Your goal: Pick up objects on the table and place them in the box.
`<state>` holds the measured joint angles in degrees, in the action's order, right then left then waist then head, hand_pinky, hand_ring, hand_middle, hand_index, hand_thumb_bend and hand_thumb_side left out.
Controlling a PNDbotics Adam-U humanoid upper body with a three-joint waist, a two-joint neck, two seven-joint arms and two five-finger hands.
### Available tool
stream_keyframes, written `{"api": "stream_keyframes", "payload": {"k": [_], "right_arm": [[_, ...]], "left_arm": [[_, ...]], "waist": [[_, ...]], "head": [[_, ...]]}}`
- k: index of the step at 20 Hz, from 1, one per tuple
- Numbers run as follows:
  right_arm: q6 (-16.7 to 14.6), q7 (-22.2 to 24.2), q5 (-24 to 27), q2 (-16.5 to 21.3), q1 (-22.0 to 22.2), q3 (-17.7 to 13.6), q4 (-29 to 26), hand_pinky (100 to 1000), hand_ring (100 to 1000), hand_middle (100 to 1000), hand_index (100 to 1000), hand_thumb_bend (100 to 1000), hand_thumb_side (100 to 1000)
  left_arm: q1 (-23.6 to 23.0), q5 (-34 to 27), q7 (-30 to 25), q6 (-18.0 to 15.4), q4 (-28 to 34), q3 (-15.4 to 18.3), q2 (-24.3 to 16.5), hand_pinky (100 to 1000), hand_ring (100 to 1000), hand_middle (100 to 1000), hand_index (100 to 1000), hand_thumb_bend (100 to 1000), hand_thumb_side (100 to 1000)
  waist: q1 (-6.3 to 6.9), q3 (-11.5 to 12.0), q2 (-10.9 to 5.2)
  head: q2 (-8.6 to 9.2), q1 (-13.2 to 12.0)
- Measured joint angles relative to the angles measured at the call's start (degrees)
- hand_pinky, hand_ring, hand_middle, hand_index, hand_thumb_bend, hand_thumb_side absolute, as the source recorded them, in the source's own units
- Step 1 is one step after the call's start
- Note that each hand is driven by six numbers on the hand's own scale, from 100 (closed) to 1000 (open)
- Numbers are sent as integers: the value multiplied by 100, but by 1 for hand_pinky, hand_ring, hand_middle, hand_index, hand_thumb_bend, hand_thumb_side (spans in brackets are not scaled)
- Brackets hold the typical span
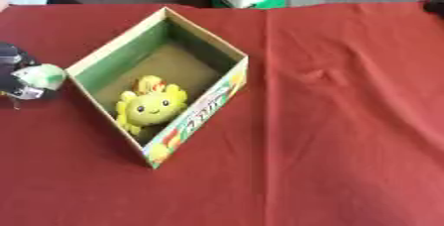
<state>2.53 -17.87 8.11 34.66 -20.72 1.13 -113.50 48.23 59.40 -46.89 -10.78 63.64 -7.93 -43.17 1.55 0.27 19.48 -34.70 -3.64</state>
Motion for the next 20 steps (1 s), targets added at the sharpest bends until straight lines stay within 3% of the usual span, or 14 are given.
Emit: {"api": "stream_keyframes", "payload": {"k": [2, 3, 5, 7, 8, 9, 10, 12, 15, 17, 18, 20], "right_arm": [[-5, 2, 0, -16, 0, 0, 0, 889, 755, 704, 825, 100, 775], [-9, 3, 0, -16, 0, -1, 0, 890, 755, 705, 825, 100, 776], [-12, 3, 0, -18, 1, -2, 0, 891, 756, 705, 824, 100, 777], [-14, 3, 0, -19, 1, -2, 0, 892, 756, 705, 824, 100, 778], [-15, 4, 0, -19, 1, -2, 0, 892, 756, 705, 824, 100, 779], [-17, 5, 0, -21, 1, -3, 0, 892, 756, 705, 824, 100, 779], [-19, 7, 0, -22, 1, -3, 0, 892, 756, 705, 824, 100, 781], [-27, 15, 0, -23, 1, -3, 0, 892, 756, 705, 824, 100, 786], [-43, 19, 0, -35, 5, -5, 0, 893, 756, 704, 823, 100, 785], [-45, 21, 1, -59, 8, -5, 0, 893, 756, 704, 824, 100, 784], [-45, 21, 1, -66, 11, -5, 0, 893, 757, 705, 824, 100, 783], [-45, 21, 1, -66, 40, -6, 0, 893, 756, 704, 824, 100, 781]], "left_arm": [[4, 37, 32, -29, -13, -1, 10, 663, 784, 764, 886, 477, 803], [4, 61, 65, -44, -14, -2, 15, 647, 771, 747, 867, 399, 713], [4, 122, 170, -61, -13, -4, 31, 618, 745, 720, 835, 352, 626], [4, 203, 309, -66, -13, -28, 34, 548, 677, 660, 772, 291, 450], [2, 259, 399, -62, -12, -40, 34, 518, 647, 630, 746, 273, 383], [1, 334, 515, -48, -7, -53, 35, 514, 642, 626, 744, 270, 376], [1, 405, 641, -31, 8, -71, 40, 464, 596, 589, 708, 226, 263], [-13, 544, 899, 7, 23, -94, 78, 405, 542, 542, 667, 197, 153], [-46, 670, 1291, 70, 23, -111, 96, 324, 484, 492, 590, 100, 158], [-87, 690, 1560, 157, 24, -111, 111, 299, 469, 482, 568, 100, 191], [-98, 689, 1684, 208, 29, -111, 112, 287, 462, 479, 565, 100, 251], [-137, 645, 1905, 324, 75, -110, 113, 260, 443, 463, 548, 100, 260]], "waist": [[0, -11, 7], [0, -15, 17], [0, -16, 32], [0, -16, 35], [0, -16, 40], [-1, -16, 48], [-1, -20, 55], [-1, -23, 61], [-6, -23, 61], [-16, -19, 61], [-22, -17, 60], [-25, -7, 59]], "head": [[5, -6], [5, -6], [6, -6], [6, -7], [6, -7], [6, -7], [6, -7], [6, -7], [6, -8], [6, -10], [6, -10], [5, -9]]}}
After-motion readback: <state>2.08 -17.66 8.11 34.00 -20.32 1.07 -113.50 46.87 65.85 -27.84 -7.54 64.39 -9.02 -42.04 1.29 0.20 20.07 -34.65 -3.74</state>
